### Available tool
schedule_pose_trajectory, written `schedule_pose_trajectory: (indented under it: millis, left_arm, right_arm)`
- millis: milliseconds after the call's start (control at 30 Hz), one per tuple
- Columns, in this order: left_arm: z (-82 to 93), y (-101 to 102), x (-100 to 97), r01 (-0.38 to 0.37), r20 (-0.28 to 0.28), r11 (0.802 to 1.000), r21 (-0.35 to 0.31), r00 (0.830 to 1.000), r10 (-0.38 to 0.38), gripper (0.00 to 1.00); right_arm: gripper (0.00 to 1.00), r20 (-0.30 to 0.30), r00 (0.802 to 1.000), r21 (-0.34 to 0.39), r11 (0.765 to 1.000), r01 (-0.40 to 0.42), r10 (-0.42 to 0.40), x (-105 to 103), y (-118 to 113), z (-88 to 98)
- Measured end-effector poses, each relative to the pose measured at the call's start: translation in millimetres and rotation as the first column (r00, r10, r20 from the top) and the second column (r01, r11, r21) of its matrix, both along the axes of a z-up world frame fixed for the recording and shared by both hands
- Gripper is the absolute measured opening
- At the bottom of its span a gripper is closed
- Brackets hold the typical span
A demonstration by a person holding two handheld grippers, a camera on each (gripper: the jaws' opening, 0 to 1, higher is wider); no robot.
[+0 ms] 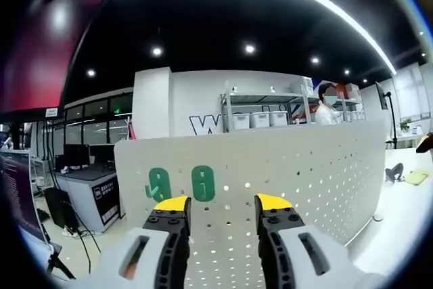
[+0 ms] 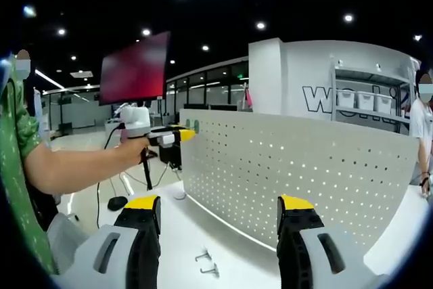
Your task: Insert the hook assembly into the mounting plate slot until the hook locks in place.
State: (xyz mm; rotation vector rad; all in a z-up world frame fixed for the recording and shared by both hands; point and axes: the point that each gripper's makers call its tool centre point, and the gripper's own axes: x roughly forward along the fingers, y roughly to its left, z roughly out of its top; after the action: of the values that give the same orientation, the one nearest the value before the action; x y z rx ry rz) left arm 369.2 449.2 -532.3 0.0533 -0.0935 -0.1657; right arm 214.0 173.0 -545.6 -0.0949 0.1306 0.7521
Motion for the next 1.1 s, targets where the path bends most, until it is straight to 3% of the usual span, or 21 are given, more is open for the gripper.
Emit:
schedule_pose_trajectory:
  millis: [600,1100]
  left_arm:
    - [-3.6,-14,-45.4,0.04,-0.009,0.999,-0.013,0.999,-0.04,0.41]
    - [-23.1,-33,-99.7,0.109,-0.044,0.993,-0.033,0.993,-0.111,0.43]
  right_arm:
    - [0.71,0.013,1.0,0.009,1.0,-0.016,0.016,-13,3,4.5]
    - [0.7,0.013,0.999,0.015,0.999,-0.036,0.036,-28,8,2.8]
